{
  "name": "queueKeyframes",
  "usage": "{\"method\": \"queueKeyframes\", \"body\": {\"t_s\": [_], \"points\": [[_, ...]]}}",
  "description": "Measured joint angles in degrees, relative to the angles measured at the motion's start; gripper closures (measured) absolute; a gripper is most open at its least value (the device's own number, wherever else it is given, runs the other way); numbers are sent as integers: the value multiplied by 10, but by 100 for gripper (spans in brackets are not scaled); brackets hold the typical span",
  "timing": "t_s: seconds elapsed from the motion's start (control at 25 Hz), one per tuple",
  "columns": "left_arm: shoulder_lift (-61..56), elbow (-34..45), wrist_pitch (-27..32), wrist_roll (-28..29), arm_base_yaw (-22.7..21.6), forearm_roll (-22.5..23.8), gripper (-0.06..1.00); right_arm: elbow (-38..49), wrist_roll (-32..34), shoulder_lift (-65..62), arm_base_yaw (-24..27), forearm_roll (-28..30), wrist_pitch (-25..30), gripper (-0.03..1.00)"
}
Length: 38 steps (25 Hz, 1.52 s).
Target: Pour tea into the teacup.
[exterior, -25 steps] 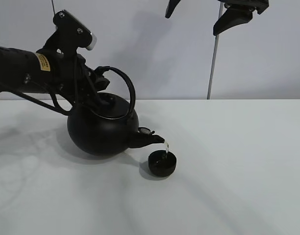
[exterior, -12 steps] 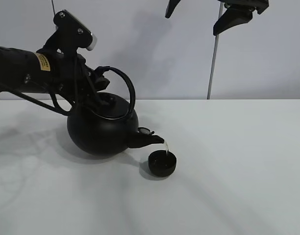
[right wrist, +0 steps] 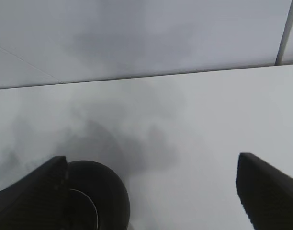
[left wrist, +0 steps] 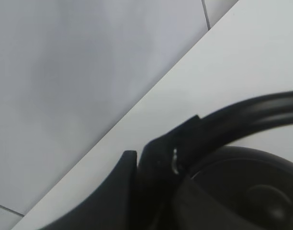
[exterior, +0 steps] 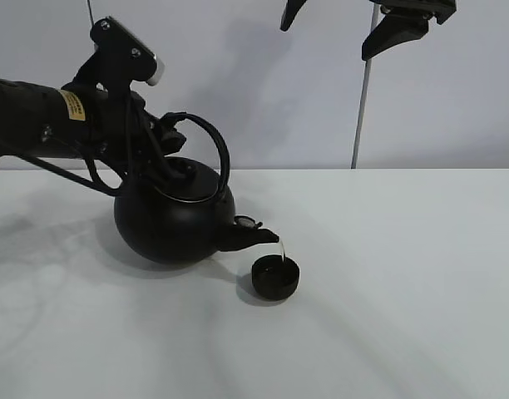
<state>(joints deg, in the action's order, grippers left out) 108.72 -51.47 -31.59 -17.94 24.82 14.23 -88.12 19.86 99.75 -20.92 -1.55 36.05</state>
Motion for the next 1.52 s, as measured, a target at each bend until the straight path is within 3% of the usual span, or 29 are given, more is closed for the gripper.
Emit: {"method": "queueKeyframes", "body": {"t_s": [0.4, 0.6, 0.88, 1.2, 1.52], "points": [[-2, 0, 17, 42, 0, -45, 85, 0, 0, 0, 0, 0, 1, 31], [-27, 19, 8, 37, 0, -133, 85, 0, 0, 0, 0, 0, 1, 31], [-89, 117, -75, 12, 0, -240, 85, 0, 0, 0, 0, 0, 1, 31], [-104, 245, -203, 50, 0, -256, 85, 0, 0, 0, 0, 0, 1, 31], [-108, 315, -268, 83, 0, -257, 85, 0, 0, 0, 0, 0, 0, 31]]}}
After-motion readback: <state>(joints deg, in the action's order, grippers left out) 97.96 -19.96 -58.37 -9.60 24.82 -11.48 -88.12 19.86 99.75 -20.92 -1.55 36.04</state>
